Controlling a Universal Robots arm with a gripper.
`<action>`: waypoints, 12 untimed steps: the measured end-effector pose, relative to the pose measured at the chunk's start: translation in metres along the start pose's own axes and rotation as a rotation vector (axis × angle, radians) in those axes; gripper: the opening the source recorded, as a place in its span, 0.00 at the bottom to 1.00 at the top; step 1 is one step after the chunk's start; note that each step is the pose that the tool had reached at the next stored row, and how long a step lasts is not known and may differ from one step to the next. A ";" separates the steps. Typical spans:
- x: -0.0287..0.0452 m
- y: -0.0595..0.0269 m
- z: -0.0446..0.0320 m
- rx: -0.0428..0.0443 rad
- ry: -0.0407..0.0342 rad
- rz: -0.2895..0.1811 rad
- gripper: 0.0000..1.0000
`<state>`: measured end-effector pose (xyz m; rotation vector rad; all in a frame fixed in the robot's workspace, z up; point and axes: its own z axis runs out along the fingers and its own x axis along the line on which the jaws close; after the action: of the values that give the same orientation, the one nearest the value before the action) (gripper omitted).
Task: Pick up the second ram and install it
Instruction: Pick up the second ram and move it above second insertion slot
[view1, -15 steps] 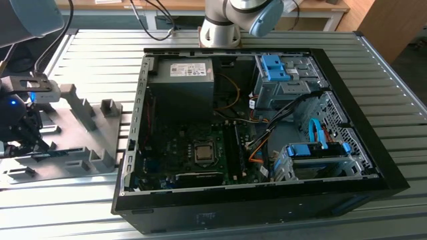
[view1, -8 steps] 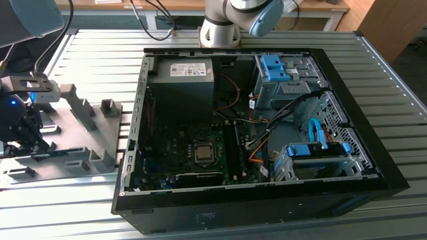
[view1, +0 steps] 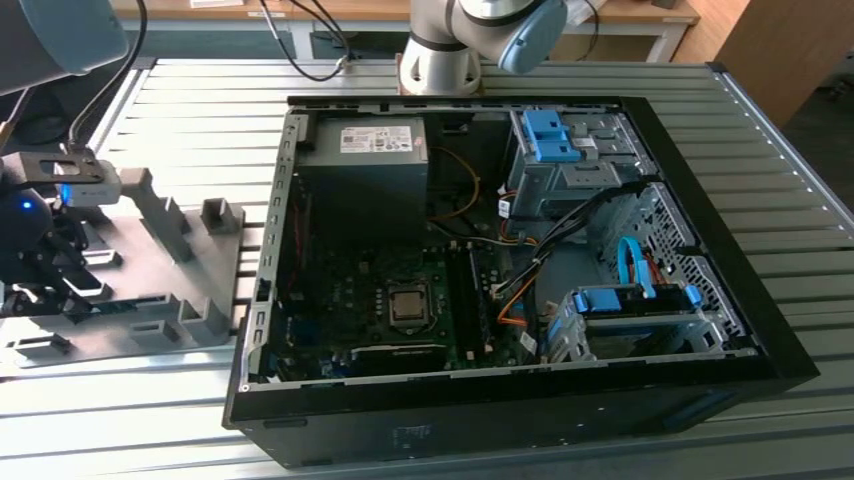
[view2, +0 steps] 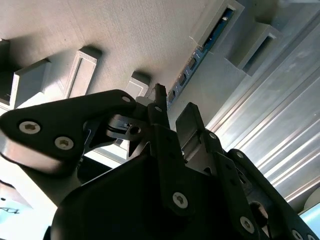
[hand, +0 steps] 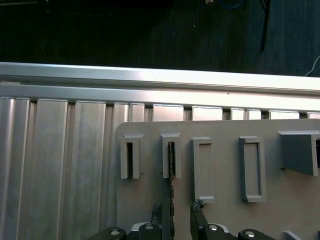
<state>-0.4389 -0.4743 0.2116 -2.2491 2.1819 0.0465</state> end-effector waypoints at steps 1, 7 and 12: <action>0.0000 0.0000 0.0000 0.0000 0.0000 0.000 0.35; 0.0000 -0.0002 0.0016 0.0001 0.0000 0.000 0.35; 0.0002 -0.0014 0.0047 0.0002 -0.0001 0.000 0.35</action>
<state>-0.4376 -0.4743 0.2068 -2.2491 2.1817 0.0464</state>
